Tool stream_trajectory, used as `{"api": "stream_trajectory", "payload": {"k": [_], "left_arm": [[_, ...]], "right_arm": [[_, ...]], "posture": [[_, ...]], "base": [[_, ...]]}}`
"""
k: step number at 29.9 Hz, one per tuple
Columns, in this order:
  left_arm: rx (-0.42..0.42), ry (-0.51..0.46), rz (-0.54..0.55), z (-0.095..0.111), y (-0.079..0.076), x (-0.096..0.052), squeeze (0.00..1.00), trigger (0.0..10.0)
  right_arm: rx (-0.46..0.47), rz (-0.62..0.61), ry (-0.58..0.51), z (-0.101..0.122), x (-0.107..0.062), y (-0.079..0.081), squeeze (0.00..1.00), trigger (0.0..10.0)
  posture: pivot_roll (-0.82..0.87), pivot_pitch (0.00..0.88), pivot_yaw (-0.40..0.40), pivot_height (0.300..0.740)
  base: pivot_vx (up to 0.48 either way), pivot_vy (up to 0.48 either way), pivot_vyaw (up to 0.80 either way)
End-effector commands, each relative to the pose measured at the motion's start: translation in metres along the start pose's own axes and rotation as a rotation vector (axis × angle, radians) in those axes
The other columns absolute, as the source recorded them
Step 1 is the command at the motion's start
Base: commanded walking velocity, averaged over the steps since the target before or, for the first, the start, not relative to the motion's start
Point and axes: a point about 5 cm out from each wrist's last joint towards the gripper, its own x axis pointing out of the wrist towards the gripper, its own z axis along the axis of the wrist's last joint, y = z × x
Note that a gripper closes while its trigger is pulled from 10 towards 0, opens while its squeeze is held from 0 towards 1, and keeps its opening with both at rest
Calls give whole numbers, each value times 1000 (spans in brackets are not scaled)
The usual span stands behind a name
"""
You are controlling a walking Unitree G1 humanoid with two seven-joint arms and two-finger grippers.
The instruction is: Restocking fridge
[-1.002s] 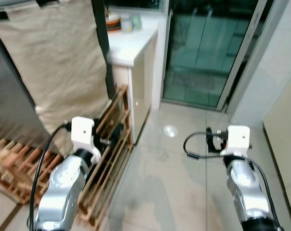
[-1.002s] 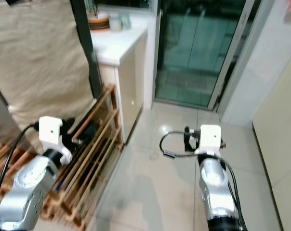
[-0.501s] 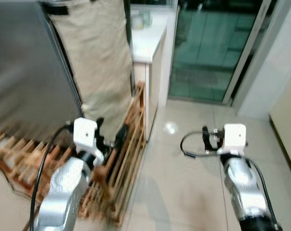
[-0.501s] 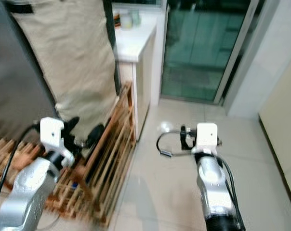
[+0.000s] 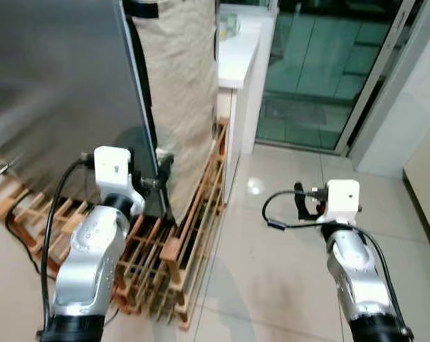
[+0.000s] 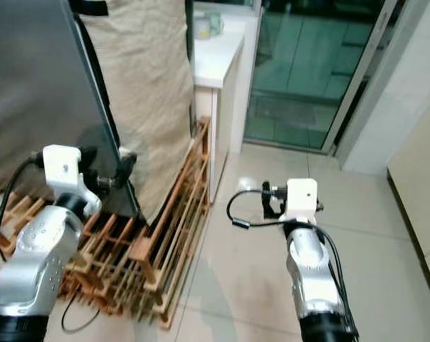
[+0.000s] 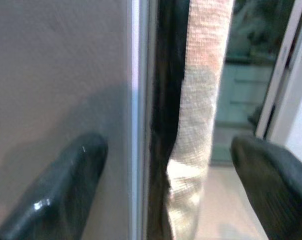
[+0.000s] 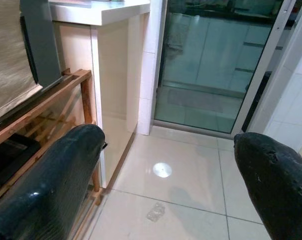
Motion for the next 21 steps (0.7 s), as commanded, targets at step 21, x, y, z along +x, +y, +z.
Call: {"api": "stream_trajectory", "payload": {"k": [21], "left_arm": [[7,37,-8,4,-11,3,0,10000]], "right_arm": [[-7,-16,18,-6,-7,-6,0,10000]], "posture": [[-73,0,48,728]], "base": [[0,0,0]]}}
